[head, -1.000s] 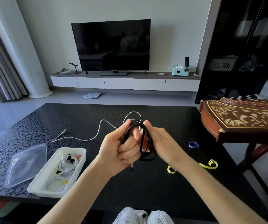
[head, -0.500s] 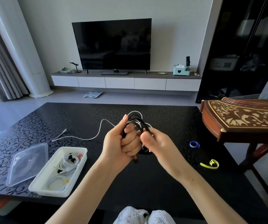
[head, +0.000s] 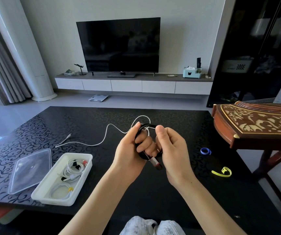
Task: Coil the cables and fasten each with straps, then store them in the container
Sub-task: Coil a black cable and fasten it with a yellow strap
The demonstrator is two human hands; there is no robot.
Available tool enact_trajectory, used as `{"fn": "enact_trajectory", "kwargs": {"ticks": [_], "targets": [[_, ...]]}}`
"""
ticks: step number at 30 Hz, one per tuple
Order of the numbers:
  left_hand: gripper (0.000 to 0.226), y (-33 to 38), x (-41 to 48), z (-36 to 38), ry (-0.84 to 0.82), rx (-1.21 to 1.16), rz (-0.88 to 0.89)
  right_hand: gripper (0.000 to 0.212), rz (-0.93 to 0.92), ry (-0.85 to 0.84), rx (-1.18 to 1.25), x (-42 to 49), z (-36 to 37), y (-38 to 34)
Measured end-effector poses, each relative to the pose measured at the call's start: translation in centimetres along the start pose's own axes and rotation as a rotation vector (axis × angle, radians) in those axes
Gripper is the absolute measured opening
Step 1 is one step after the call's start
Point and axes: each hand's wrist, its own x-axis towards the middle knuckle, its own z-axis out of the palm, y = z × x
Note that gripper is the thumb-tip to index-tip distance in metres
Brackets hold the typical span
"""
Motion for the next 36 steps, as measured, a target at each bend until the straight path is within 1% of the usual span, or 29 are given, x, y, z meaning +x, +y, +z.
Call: {"fn": "enact_trajectory", "kwargs": {"ticks": [3,5,7,9,11,12,14,16,17,18,19,21,22,25,26,29,31,32,34,36], "targets": [[0.045,-0.2,0.3,-1.2,-0.024,0.113,-0.012,0.034,-0.096,-0.114,-0.081,0.3,-0.6,-0.1],[0.044,-0.1,0.3,-2.0,-0.062,0.203,-0.050,0.036,-0.082,-0.211,-0.129,0.6,-1.2,0.0],[0.037,0.2,0.2,-2.5,-0.088,0.216,-0.089,0.034,-0.048,-0.305,-0.177,0.9,-1.8,0.0],[0.027,0.9,0.2,-2.7,-0.094,0.244,-0.083,0.035,-0.018,-0.394,-0.241,1.1,-2.3,0.2],[0.026,1.7,0.7,-2.8,-0.089,0.337,-0.079,0.031,0.006,-0.476,-0.304,1.2,-2.6,0.5],[0.025,2.0,1.0,-2.7,-0.096,0.428,-0.078,0.028,0.009,-0.514,-0.341,1.3,-2.8,0.7],[0.026,2.1,1.6,-2.5,-0.114,0.683,-0.064,0.023,0.010,-0.578,-0.398,1.4,-2.9,1.1],[0.029,1.7,1.9,-2.2,-0.167,0.908,-0.061,0.019,0.032,-0.621,-0.407,1.6,-3.1,1.6],[0.029,1.3,2.0,-2.1,-0.201,0.978,-0.062,0.017,0.046,-0.635,-0.401,1.7,-3.4,1.8],[0.028,0.8,1.9,-2.1,-0.221,1.002,-0.065,0.017,0.049,-0.644,-0.405,1.8,-3.6,2.0],[0.026,0.4,1.9,-2.3,-0.218,0.977,-0.083,0.015,0.041,-0.645,-0.436,1.9,-3.9,2.3],[0.021,-0.7,1.8,-2.8,-0.176,0.866,-0.103,0.018,0.028,-0.635,-0.501,2.1,-4.6,3.0],[0.019,-1.1,1.7,-3.0,-0.153,0.826,-0.089,0.020,0.045,-0.628,-0.491,2.1,-4.9,3.3],[0.016,-2.9,1.8,-3.7,-0.120,0.823,0.005,0.036,0.221,-0.582,-0.319,1.5,-5.5,4.2],[0.015,-3.5,1.8,-3.8,-0.114,0.830,0.027,0.038,0.295,-0.573,-0.238,1.2,-5.7,4.5],[0.011,-5.2,1.9,-4.4,-0.077,0.858,0.039,0.030,0.514,-0.591,0.013,0.7,-6.6,5.4],[0.009,-6.0,2.2,-5.2,-0.035,0.993,0.054,0.023,0.614,-0.576,0.100,0.7,-6.9,6.2],[0.010,-6.3,2.3,-5.5,-0.027,1.101,0.061,0.024,0.639,-0.553,0.090,0.8,-7.0,6.6],[0.023,-6.9,2.4,-6.1,-0.060,1.298,0.047,0.022,0.669,-0.500,0.012,0.8,-7.0,7.4],[0.032,-7.6,2.8,-6.7,-0.117,1.414,0.000,0.013,0.683,-0.466,-0.059,0.6,-6.9,8.4]]}}
